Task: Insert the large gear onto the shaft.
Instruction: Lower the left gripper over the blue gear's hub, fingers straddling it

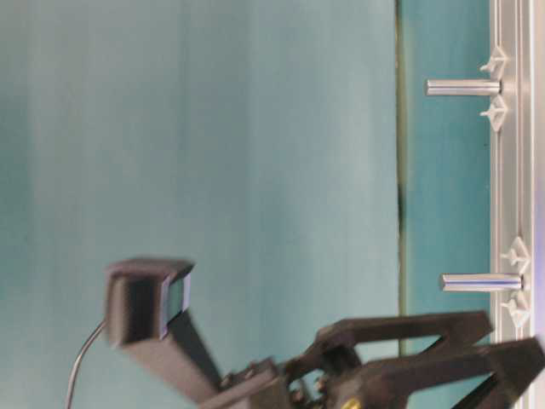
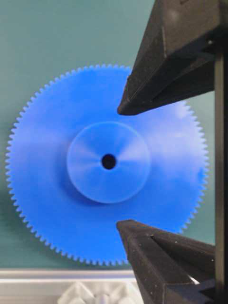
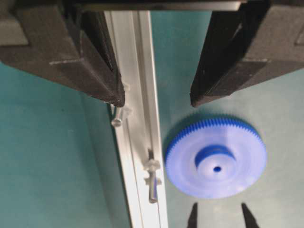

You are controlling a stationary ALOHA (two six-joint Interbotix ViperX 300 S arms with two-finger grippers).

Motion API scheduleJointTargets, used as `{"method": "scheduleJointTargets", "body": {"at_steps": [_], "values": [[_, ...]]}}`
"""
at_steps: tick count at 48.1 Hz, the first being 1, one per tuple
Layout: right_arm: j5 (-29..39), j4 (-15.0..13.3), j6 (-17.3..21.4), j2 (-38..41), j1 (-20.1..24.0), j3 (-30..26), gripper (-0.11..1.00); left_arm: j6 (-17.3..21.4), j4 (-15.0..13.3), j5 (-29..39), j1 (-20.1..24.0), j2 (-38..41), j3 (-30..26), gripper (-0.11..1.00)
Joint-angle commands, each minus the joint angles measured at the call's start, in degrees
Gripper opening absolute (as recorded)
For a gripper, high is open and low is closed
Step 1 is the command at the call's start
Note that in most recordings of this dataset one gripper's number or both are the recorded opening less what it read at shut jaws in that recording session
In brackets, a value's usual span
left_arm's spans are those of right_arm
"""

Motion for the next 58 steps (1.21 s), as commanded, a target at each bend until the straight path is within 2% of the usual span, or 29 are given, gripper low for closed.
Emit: {"method": "scheduleJointTargets", "body": {"at_steps": [1,34,58], "values": [[0.18,-0.09,0.09,0.26,-0.09,-0.35,0.70,-0.26,0.09,0.00,-0.35,0.70,-2.02,0.91],[0.62,0.00,0.18,-1.85,-0.09,1.05,0.70,-0.26,0.09,1.32,-0.35,8.44,-5.45,0.91],[0.62,0.00,0.18,-1.85,-0.09,1.14,0.70,-0.09,0.18,4.66,-0.35,9.32,-5.19,0.91]]}}
